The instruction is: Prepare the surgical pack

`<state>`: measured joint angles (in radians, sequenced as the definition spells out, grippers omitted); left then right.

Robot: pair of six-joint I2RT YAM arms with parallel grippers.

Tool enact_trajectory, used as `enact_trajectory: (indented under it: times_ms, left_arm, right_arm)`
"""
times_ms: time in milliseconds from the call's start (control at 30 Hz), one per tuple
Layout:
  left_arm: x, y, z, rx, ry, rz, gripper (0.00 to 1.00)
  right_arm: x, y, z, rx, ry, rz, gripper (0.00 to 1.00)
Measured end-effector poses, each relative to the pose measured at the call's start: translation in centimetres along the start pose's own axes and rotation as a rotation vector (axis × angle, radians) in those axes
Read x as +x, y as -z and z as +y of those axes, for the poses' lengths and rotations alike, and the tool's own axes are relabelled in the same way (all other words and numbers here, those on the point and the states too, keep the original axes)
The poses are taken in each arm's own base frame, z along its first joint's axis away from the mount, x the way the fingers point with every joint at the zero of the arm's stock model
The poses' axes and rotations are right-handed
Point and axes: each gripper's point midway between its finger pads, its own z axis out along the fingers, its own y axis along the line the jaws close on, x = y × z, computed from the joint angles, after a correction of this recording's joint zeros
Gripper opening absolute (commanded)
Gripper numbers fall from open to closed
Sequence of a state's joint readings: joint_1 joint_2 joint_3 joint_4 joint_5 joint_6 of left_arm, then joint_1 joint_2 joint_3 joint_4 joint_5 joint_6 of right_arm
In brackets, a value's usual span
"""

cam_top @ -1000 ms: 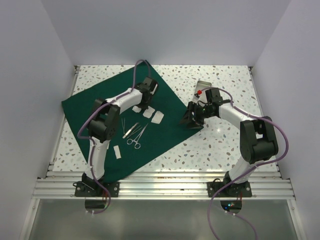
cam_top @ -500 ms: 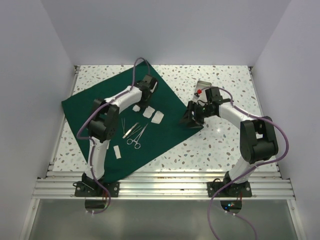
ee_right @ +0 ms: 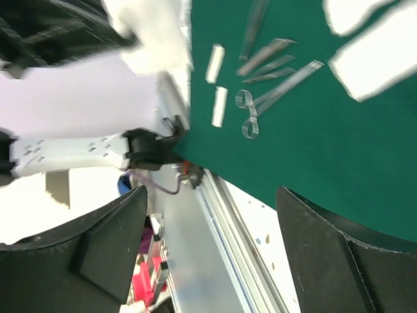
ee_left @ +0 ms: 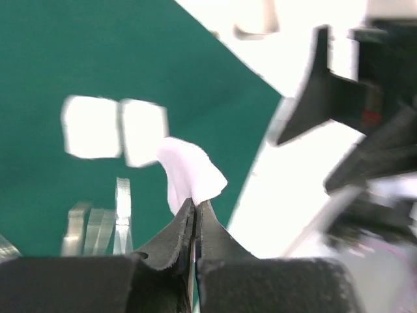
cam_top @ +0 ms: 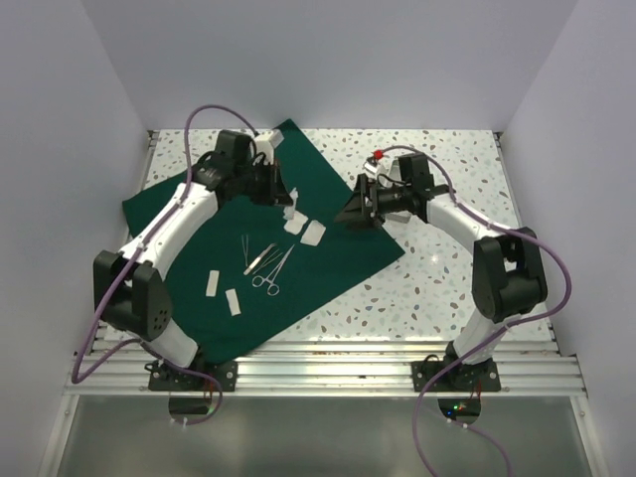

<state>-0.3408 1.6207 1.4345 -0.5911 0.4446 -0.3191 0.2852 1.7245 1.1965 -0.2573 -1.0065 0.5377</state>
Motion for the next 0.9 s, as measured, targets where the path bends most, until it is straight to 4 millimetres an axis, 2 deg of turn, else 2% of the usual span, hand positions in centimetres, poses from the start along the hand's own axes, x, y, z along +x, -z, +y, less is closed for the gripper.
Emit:
enact_trajectory:
  times_ms: [200,333,400,633,900]
  left_arm:
    - [2.3,1.5,-3.7,0.31,0.135,0.005,0.0]
    - [2.3,2.5,-6.5,0.507,0.181,-0.001,0.0]
    - [1.9,3.4,-7.8,0.588,0.185,-0.013,0.0]
    - [0.7,6.9,-11.1,0.773,0.124,-0.06,0.0]
    - [1.9,7.5,-11.5,0.838,0.149,-0.038,0.0]
  right_arm:
    - [-0.3,-0.8,4.6,-0.2,0.095,0.031,0.85]
    - [0.4,-1.6,8.1,-0.316,0.161,0.069,0.83]
    - [0.9,-1.9,9.2,-0.354,0.184,0.085,0.82]
    - [1.4,-1.7,9.4,-0.369,0.183,0.099,0.81]
    - [1.4,-0.7,11.6,-0.41,0.218,0.089,0.73]
